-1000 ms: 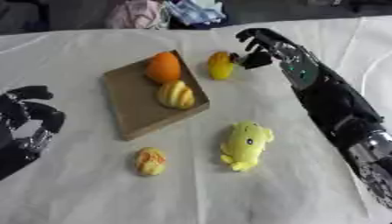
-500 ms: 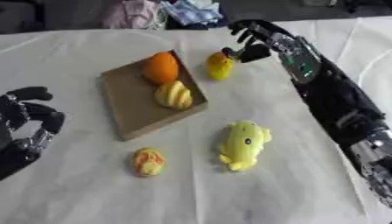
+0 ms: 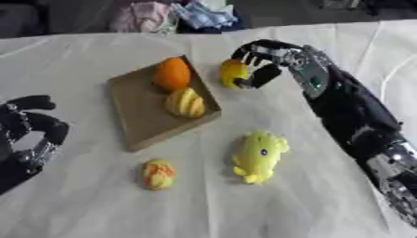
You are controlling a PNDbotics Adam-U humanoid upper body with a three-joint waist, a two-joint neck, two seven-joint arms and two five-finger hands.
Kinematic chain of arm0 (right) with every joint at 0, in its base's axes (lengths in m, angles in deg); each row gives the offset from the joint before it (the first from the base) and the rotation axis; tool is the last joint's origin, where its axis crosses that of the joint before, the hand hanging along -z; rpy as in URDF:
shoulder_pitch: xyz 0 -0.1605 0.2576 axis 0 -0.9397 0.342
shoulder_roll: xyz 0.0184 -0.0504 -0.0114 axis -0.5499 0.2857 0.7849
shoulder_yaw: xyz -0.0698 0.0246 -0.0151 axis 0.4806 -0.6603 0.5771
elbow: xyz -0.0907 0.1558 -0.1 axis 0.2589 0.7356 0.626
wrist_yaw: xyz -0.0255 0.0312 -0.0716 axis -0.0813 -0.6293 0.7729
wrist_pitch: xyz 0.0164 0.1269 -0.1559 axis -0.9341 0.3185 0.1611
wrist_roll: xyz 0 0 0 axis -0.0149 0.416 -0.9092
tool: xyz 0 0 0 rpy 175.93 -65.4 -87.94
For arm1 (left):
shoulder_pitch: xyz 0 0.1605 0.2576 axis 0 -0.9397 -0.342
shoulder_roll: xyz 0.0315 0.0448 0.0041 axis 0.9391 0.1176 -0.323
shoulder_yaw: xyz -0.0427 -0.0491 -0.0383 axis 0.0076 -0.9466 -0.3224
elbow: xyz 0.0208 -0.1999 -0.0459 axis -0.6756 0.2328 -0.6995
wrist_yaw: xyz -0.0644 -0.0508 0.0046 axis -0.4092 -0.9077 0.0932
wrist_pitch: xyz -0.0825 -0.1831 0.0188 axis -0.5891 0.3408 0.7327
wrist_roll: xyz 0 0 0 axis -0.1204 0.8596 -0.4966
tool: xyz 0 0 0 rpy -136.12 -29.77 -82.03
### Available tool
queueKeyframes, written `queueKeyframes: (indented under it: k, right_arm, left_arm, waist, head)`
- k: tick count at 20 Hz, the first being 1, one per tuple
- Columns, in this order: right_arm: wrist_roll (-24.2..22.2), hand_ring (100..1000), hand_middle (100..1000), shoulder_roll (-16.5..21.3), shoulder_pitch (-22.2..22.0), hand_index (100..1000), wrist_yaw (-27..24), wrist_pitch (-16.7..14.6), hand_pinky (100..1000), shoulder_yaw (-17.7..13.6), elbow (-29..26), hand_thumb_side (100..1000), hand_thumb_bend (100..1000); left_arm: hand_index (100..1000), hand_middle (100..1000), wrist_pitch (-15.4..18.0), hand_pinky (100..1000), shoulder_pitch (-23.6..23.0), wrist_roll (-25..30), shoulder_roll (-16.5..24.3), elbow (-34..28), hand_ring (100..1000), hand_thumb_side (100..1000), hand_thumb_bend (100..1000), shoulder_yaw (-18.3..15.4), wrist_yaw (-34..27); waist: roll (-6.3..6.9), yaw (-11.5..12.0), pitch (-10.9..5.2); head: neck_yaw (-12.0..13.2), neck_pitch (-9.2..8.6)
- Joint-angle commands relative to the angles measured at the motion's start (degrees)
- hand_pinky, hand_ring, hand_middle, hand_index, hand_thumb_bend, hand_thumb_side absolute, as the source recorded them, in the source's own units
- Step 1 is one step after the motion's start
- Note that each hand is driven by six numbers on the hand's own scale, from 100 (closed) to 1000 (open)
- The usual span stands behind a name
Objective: Pick up objects on the table and place them in the box.
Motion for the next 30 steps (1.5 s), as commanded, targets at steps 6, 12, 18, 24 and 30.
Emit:
queueKeyframes:
  k: [6, 12, 18, 24, 30]
  right_arm:
    - [11.52, 640, 520, 0.18, 0.96, 549, -2.04, -0.78, 680, -0.21, -4.39, 100, 100]
    - [10.37, 650, 533, -1.56, 2.48, 563, -7.96, -2.55, 685, 3.89, -14.17, 100, 100]
    - [5.87, 660, 552, -6.39, 3.40, 581, -9.48, -3.04, 688, 6.91, -16.52, 100, 100]
    - [3.15, 688, 603, -9.66, 2.88, 648, -6.67, -3.48, 697, 7.65, -13.17, 132, 100]
    - [7.06, 715, 675, -10.80, 2.10, 762, 0.17, -0.51, 705, 5.79, -8.10, 196, 132]
  left_arm:
    - [786, 677, 0.09, 654, 0.14, 0.19, 0.13, -0.79, 632, 466, 471, -0.34, 0.23]
    - [782, 676, 0.21, 657, 0.09, 0.31, -0.10, -0.82, 631, 464, 470, -0.25, 0.12]
    - [779, 675, 0.48, 658, 0.12, 1.07, -0.51, -0.87, 631, 466, 468, 0.36, -0.07]
    - [776, 671, 0.75, 660, 0.36, 2.13, -1.34, -0.69, 631, 463, 461, 1.09, -0.07]
    - [776, 671, 0.85, 661, 0.21, 2.68, -1.80, -0.48, 631, 468, 460, 1.49, -0.02]
  waist:
    - [-0.64, 0.02, -0.78]
    - [-0.61, 0.09, -0.89]
    - [-0.54, 1.62, -0.87]
    - [-0.81, 4.47, -0.41]
    - [-1.04, 6.27, -0.11]
  head:
    - [0.09, -0.45]
    - [0.06, -0.26]
    - [-1.28, -0.28]
    - [-2.72, -0.71]
    - [-3.55, -0.81]
